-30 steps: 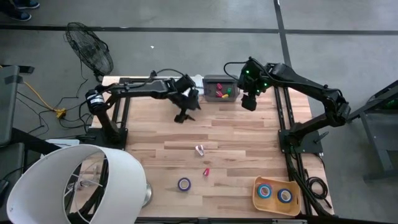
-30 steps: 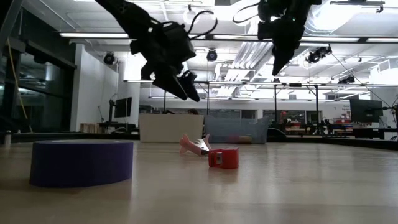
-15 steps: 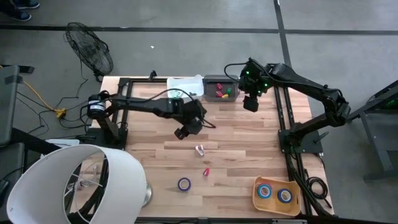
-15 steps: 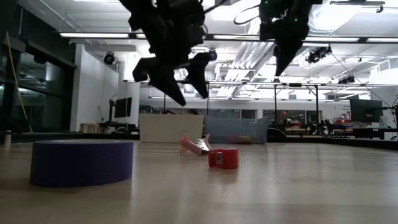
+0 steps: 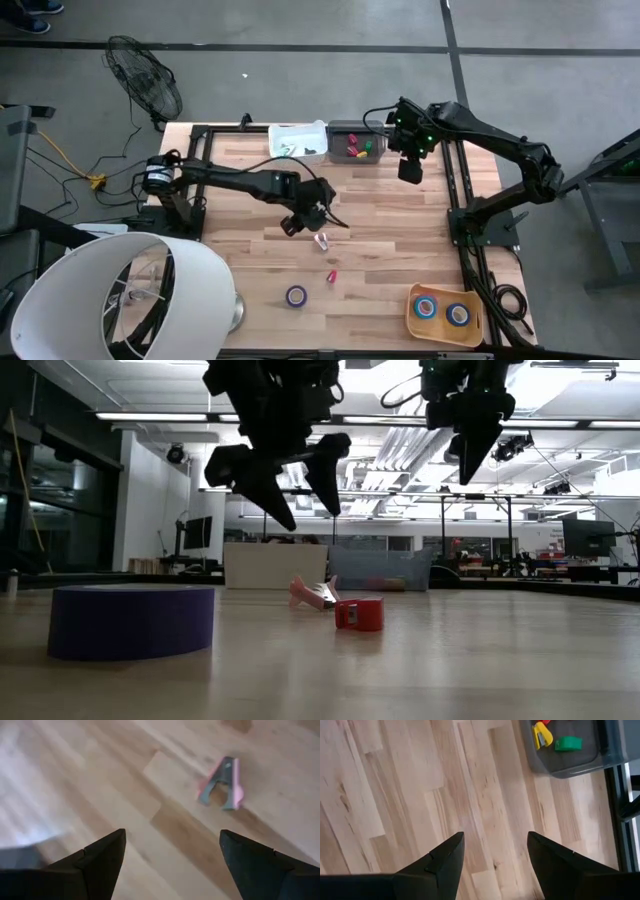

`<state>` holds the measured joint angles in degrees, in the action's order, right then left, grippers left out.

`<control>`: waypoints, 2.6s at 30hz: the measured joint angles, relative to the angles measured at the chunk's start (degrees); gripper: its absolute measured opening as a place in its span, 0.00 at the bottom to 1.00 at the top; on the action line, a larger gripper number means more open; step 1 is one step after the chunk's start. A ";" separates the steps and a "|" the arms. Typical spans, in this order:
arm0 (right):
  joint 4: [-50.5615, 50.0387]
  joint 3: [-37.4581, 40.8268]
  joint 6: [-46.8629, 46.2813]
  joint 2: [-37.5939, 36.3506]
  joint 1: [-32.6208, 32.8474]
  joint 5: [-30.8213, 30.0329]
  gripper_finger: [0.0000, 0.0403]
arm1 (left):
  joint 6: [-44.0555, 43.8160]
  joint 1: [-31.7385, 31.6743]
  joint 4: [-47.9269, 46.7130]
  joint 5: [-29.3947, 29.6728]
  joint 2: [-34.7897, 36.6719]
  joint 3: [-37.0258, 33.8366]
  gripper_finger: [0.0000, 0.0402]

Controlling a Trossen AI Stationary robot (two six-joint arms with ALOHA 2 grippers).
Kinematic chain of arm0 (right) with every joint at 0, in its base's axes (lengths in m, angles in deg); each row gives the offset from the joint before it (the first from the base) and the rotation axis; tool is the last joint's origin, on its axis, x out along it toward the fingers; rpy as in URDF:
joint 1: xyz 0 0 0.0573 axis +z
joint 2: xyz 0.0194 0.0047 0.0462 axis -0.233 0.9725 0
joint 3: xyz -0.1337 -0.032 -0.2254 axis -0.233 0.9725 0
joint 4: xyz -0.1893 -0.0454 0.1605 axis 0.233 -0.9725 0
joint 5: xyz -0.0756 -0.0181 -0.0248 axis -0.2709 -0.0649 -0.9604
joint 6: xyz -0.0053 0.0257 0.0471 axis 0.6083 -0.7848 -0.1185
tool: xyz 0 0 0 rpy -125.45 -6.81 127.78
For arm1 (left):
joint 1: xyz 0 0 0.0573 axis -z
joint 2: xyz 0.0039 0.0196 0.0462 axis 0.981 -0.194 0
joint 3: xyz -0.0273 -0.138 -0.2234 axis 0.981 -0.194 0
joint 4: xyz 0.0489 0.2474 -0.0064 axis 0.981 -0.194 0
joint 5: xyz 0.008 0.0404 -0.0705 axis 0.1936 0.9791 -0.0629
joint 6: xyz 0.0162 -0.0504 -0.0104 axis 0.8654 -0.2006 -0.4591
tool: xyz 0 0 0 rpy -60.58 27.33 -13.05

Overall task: Pick and place Stapler, Stapler remover, tape
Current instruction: Put the pink staple remover into the white bin

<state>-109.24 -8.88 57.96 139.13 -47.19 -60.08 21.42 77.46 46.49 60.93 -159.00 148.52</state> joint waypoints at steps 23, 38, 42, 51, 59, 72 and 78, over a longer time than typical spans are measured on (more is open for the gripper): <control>-1.54 0.02 -2.24 0.00 0.02 0.13 0.52 | 7.83 3.24 0.67 -1.24 -7.20 -0.02 0.79; -1.18 0.00 -3.95 0.00 0.02 0.17 0.52 | 12.29 3.22 2.29 -4.87 -7.81 -0.17 0.79; -0.89 0.02 -4.40 0.00 0.02 0.17 0.52 | 12.58 3.22 2.51 -5.50 -7.81 -0.17 0.79; -0.61 0.01 -5.57 0.00 0.01 0.18 0.52 | 12.51 3.20 4.24 -5.29 -10.39 -0.31 0.79; -0.55 0.01 -6.67 -0.02 0.00 0.19 0.52 | 12.33 3.13 5.36 -6.17 -12.21 -0.07 0.79; 0.05 0.02 -6.73 -0.02 0.01 0.15 0.52 | 10.25 1.14 4.90 -12.09 -13.56 0.02 0.76; 0.20 0.01 -6.67 -0.02 0.01 0.15 0.52 | 10.32 1.32 4.97 -13.06 -13.65 -0.07 0.63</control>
<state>-109.03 -8.87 51.29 139.11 -47.18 -59.93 31.75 78.78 51.46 47.88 -172.65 148.45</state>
